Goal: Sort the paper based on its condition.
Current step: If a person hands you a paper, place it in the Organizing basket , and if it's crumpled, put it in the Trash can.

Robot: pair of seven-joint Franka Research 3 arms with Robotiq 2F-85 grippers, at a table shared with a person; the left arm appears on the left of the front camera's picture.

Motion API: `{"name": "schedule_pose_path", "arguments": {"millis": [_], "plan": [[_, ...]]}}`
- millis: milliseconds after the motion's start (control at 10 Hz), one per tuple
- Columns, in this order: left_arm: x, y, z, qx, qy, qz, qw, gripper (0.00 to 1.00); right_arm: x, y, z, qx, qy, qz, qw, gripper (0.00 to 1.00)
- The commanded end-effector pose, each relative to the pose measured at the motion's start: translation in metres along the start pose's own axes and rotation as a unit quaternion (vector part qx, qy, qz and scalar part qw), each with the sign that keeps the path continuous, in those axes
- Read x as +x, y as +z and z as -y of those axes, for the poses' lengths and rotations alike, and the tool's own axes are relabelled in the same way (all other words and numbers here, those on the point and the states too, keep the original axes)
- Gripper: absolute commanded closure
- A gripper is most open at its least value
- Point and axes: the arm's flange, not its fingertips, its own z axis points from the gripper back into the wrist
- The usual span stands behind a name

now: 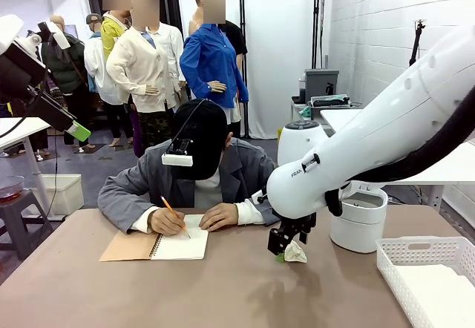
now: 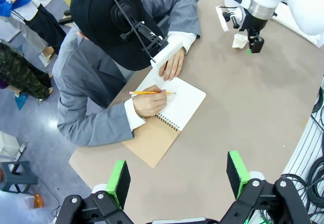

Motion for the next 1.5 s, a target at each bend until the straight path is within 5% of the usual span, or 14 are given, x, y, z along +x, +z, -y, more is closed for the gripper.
{"name": "schedule_pose_path", "arguments": {"millis": [0,700,800,1100,1400], "plan": [[-0.001,0.0,0.0,-0.001,0.001,0.002,1.0,0.0,0.013,-0.011,-0.001,-0.012,-0.015,0.001,1.0,0.0],[-0.001,0.0,0.0,-0.001,0.001,0.002,1.0,0.0,0.022,-0.03,0.015,-0.007,-0.025,-0.013,1.0,0.0],[-0.001,0.0,0.0,-0.001,0.001,0.002,1.0,0.0,0.021,-0.031,0.019,-0.012,-0.011,-0.006,1.0,0.1],[-0.001,0.0,0.0,-0.001,0.001,0.002,1.0,0.0,0.021,-0.027,0.02,-0.004,-0.035,-0.019,0.999,0.67],[-0.001,0.0,0.0,-0.001,0.001,0.002,1.0,0.0,0.017,-0.024,0.017,0.003,-0.021,-0.008,1.0,0.67]]}}
